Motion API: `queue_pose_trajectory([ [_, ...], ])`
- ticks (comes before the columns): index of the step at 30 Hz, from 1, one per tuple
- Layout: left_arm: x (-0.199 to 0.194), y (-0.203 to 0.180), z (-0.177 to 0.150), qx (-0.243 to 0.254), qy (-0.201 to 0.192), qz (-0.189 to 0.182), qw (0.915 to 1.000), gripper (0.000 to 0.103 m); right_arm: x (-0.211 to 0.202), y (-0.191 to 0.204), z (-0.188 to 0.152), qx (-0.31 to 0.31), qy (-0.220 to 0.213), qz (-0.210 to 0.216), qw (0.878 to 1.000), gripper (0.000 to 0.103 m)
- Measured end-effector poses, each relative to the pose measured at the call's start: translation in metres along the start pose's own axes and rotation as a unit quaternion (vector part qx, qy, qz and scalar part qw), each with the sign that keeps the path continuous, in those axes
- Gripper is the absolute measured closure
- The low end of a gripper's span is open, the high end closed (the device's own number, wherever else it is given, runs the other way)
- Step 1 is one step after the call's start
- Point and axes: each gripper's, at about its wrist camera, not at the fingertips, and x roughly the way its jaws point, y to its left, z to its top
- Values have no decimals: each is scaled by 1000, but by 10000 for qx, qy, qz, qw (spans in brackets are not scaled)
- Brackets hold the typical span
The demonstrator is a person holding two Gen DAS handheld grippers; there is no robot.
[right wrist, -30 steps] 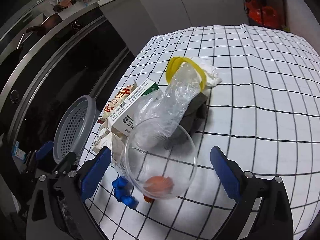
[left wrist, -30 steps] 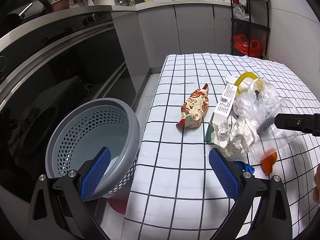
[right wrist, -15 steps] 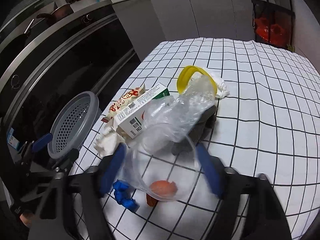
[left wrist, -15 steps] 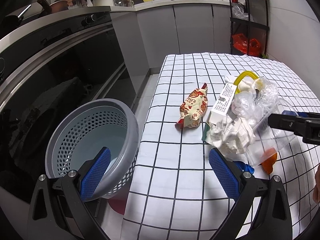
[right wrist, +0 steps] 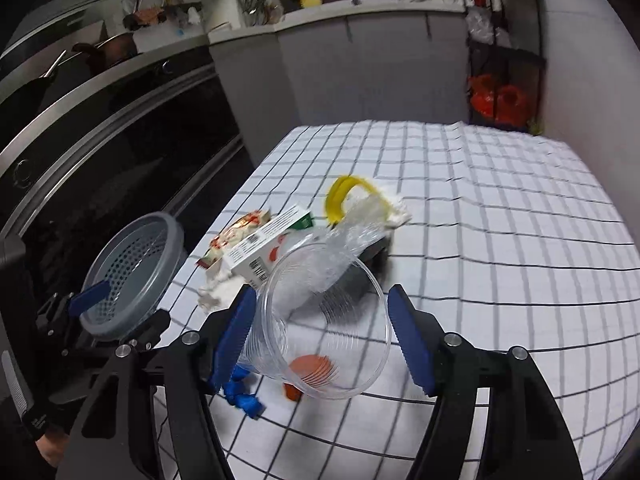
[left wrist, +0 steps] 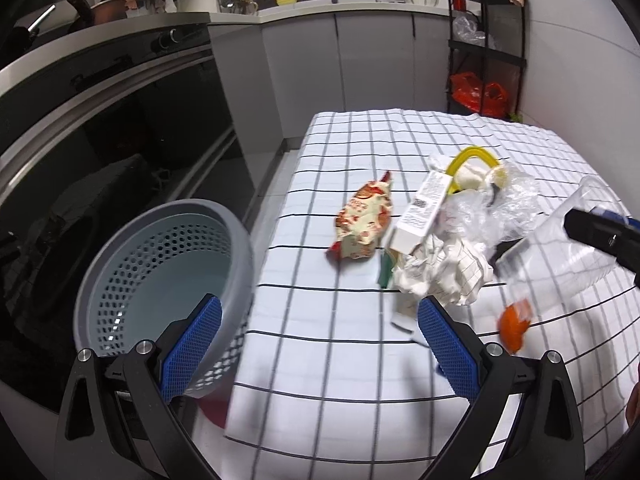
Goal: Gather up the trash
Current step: 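Grasp the blue ribbon with the left gripper while the right gripper lifts the cup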
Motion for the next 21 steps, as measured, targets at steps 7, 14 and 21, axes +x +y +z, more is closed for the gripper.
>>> queue_pose_trajectory([
  [7,1,-18,-3,124,-8,-204,9997,7,-32,-16,0,313,-389,-547,9973,37],
  [14,5,-39,-20,267,264,-523,9979,7,-44,-25,-8,497,-435,-618,9959,37],
  [21,22,-56,-32,358,657,-731,9945,7,-44,-23,-6,439,-437,-590,9963,37],
])
